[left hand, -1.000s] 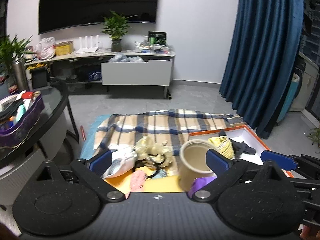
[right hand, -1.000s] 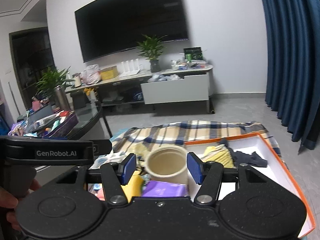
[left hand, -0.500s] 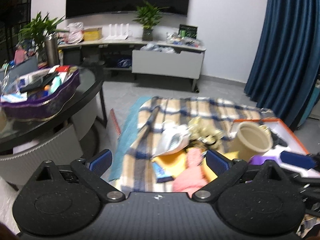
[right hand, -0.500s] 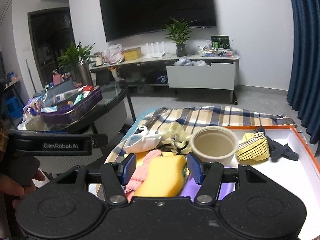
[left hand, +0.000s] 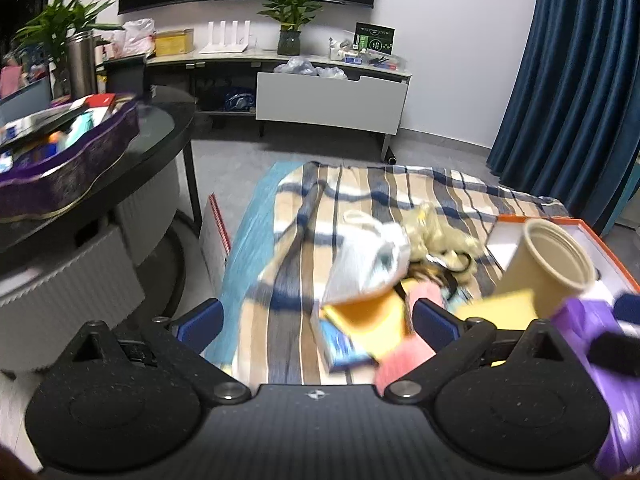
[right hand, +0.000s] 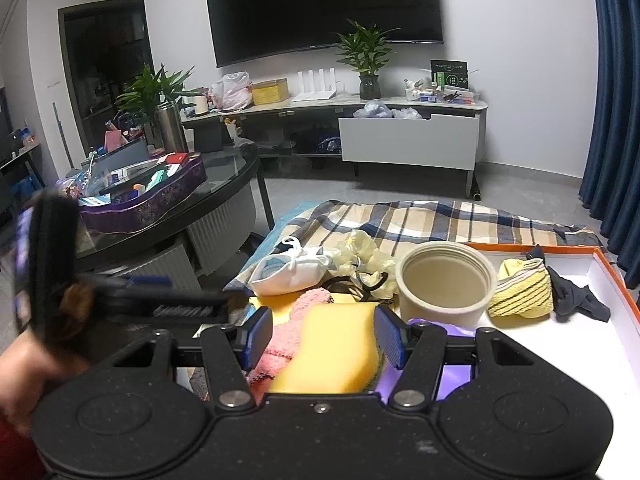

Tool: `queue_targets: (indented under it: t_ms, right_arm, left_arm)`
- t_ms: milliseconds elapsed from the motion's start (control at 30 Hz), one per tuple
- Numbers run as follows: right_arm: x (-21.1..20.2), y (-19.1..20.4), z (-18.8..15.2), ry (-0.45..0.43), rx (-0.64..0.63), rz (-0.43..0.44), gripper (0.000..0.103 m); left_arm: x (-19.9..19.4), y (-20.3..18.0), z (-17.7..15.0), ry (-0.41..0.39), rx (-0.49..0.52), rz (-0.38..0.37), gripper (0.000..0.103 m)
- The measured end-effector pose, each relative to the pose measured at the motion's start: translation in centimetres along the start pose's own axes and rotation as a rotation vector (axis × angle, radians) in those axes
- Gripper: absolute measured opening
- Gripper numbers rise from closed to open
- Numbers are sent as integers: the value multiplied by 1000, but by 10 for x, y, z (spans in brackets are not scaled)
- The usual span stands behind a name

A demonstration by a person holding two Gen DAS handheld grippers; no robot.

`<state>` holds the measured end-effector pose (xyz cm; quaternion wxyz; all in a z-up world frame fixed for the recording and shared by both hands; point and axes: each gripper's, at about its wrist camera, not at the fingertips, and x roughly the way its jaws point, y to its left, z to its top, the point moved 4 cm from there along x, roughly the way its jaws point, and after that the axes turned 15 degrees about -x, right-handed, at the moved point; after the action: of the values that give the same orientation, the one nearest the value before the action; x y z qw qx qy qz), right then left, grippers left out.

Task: Organize soft objects
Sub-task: 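Grasp the white mesh item with the left gripper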

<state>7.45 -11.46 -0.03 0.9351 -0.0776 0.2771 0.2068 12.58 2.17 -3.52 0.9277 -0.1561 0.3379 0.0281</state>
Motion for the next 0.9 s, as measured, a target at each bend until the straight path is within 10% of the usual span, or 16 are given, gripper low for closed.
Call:
queue_targets:
  t_ms: [400, 533, 900]
  right_arm:
    - [9, 1, 1, 31, 4, 17, 70]
    - [16, 5, 0, 59, -3, 15, 70]
    - [53, 40, -3, 180, -115, -17, 78]
  left_arm:
    - [71, -26, 13, 32, 163, -21, 102]
    - [76, -18, 20, 87, 80, -113, 56]
    - [19, 30, 18, 7, -56, -171, 50]
